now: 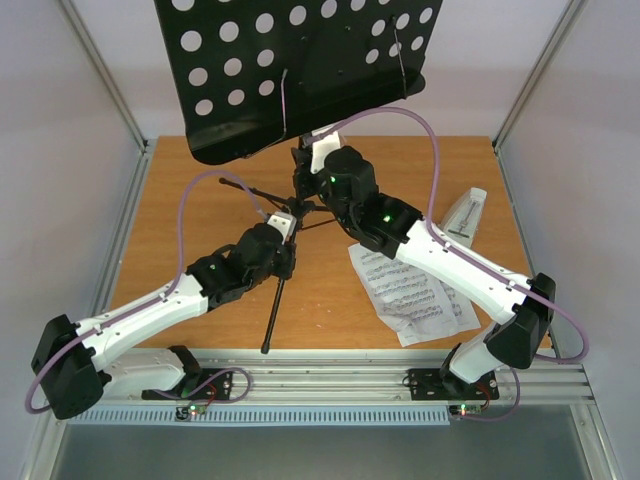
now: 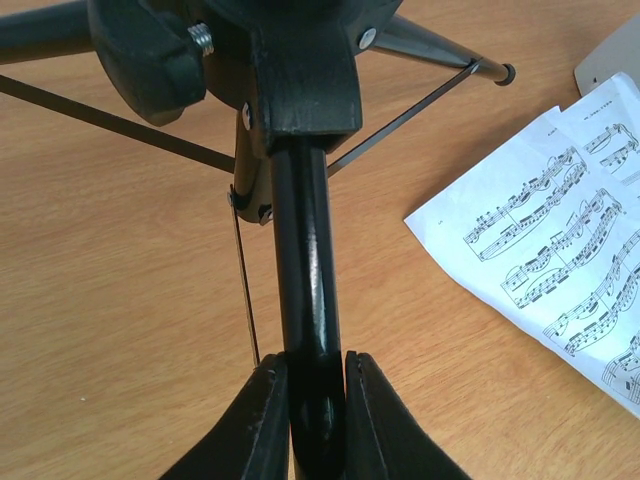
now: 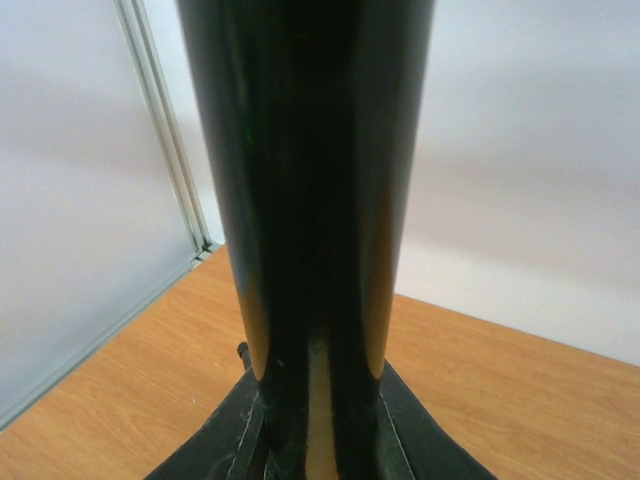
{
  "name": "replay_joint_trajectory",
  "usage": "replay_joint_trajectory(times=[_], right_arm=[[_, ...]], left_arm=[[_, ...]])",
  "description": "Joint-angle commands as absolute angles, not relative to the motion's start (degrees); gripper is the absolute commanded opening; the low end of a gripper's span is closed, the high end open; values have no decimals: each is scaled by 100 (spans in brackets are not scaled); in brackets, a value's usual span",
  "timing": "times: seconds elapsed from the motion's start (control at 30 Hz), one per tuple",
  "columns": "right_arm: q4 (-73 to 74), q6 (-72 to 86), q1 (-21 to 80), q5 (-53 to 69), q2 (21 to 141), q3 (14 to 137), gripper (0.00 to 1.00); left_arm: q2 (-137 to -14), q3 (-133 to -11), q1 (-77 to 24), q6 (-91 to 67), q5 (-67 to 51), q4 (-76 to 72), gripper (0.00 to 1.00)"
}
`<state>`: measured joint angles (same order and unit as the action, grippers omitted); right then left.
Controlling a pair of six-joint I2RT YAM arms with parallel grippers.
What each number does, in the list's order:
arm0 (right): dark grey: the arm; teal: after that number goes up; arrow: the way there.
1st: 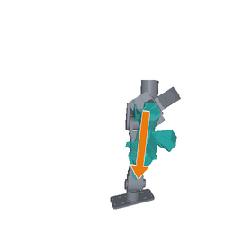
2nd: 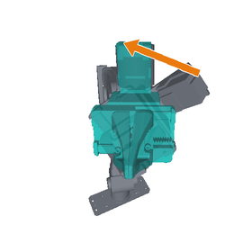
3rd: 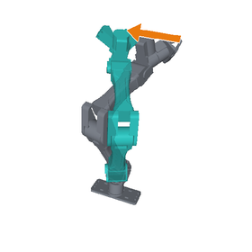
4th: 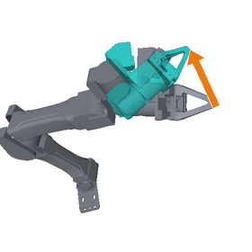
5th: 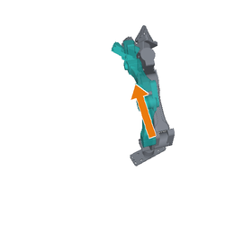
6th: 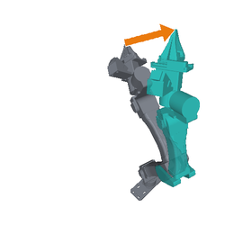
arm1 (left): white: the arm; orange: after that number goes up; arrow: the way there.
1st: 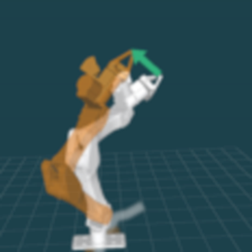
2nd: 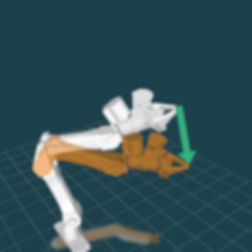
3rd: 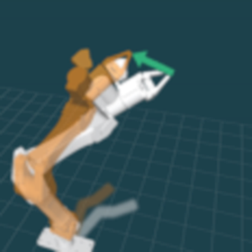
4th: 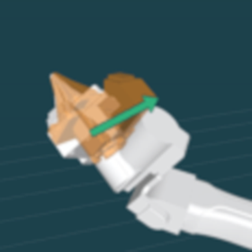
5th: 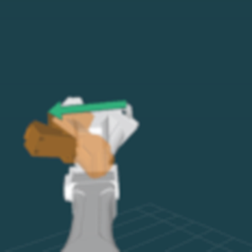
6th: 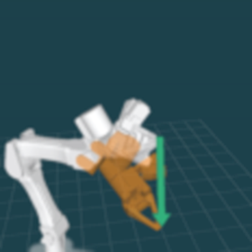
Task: Pack up the instrument practice props
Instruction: Place the music stand at the center of the board.
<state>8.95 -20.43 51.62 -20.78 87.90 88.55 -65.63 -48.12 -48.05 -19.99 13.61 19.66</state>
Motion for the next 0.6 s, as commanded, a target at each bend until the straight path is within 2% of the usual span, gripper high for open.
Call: replay_joint_trajectory(times=[0.0,0.33,0.57], right_arm=[[920,-1921,5378,-1780,8881,8780,1],[1137,-1727,5446,-1924,8478,8811,1],[923,-1769,5467,-2194,8553,8466,1]], left_arm=[[-6155,-5525,-4881,-1418,1215,-366,1],[-6145,-4969,-4878,-1223,1447,-628,1],[-6508,-4645,-4879,-1229,1188,-671,0]])
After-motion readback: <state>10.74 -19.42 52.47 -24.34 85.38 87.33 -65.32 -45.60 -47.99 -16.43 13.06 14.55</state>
